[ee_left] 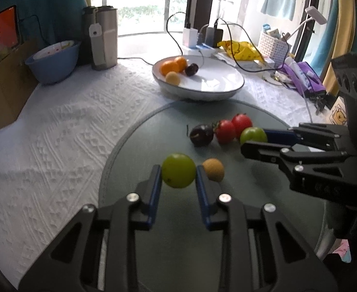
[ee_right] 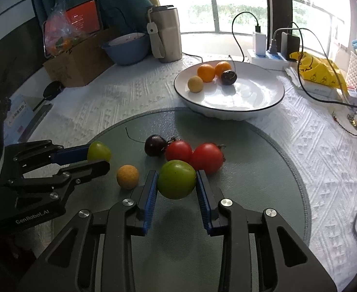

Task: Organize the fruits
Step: 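Grasp the green apple with the left tool while the right tool grasps the green tomato, then carry the green apple and green tomato with both tools over the plate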

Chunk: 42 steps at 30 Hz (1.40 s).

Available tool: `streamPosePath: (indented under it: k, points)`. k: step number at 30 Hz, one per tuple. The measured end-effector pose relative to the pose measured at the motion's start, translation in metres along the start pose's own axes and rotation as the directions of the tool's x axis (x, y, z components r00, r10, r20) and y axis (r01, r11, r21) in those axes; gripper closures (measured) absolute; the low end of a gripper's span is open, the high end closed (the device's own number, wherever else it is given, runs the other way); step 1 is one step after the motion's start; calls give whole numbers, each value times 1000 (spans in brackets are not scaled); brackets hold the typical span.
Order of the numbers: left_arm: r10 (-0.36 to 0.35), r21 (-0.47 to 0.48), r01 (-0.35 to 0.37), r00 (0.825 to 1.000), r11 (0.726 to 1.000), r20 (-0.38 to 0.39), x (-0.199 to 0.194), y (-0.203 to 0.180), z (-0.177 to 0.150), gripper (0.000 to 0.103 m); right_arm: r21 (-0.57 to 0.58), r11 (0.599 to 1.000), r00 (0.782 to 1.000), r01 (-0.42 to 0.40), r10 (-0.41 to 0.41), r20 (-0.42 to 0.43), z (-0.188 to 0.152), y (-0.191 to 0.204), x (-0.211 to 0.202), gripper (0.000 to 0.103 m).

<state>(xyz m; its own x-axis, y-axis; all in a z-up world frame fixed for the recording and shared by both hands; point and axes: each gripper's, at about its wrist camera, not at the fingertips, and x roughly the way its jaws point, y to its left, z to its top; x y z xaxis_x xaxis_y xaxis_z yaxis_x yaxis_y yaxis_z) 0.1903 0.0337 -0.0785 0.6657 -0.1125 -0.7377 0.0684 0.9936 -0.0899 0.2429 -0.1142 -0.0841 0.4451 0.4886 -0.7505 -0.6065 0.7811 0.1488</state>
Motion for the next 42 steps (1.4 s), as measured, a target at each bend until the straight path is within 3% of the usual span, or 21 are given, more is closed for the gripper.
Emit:
streamPosePath:
  k: [16, 42]
  points:
    - [11, 37, -13, 998, 999, 63, -6, -7, 40, 74, 34, 999, 997, 40, -42, 72, 23, -36, -20, 69]
    - [-63, 153, 53, 996, 987, 59, 53, -33, 104, 74, 37, 994, 991, 98, -101, 86, 61, -89, 1, 69]
